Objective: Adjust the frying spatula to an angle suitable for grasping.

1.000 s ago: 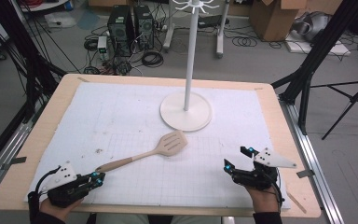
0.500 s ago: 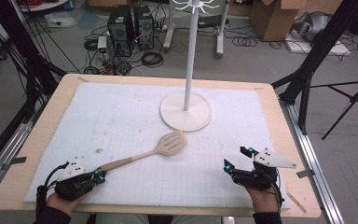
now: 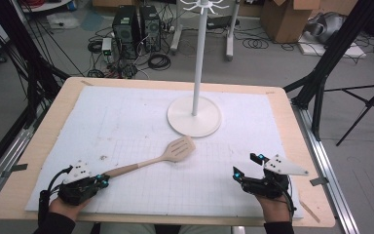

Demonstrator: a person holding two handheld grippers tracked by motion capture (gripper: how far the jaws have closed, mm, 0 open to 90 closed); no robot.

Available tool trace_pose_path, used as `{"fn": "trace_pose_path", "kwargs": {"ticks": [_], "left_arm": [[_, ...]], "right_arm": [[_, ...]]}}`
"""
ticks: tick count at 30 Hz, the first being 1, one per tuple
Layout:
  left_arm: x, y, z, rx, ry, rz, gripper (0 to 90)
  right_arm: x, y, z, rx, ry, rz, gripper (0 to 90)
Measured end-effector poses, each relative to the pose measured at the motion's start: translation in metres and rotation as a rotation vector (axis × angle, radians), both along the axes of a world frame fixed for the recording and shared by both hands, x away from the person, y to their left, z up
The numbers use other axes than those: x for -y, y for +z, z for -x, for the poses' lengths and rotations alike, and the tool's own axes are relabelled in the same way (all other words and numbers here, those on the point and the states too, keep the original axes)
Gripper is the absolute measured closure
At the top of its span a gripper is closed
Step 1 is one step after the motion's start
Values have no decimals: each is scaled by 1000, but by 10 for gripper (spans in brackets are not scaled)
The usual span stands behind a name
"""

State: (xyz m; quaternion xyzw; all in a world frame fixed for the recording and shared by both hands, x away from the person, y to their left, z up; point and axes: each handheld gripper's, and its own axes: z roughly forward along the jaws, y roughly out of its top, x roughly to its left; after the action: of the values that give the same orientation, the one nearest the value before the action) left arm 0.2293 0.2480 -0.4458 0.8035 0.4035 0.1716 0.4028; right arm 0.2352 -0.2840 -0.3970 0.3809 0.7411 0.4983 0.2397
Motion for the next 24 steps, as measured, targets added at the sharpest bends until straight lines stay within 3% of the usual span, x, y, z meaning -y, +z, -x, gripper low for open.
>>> {"fn": "trace_pose_path", "kwargs": {"ticks": [7,14,20,24], "left_arm": [[2,3,-5,36,31,-34,900],[0,3,-12,42,66,-76,900],[-8,3,-23,28,107,-72,900],[-13,3,-32,17,128,-48,900]], "right_arm": [[-1,0,0,-3,-1,2,216],[-1,0,0,-1,3,8,216],[-3,0,0,-5,6,9,216],[-5,-1,-1,-7,17,14,216]]}}
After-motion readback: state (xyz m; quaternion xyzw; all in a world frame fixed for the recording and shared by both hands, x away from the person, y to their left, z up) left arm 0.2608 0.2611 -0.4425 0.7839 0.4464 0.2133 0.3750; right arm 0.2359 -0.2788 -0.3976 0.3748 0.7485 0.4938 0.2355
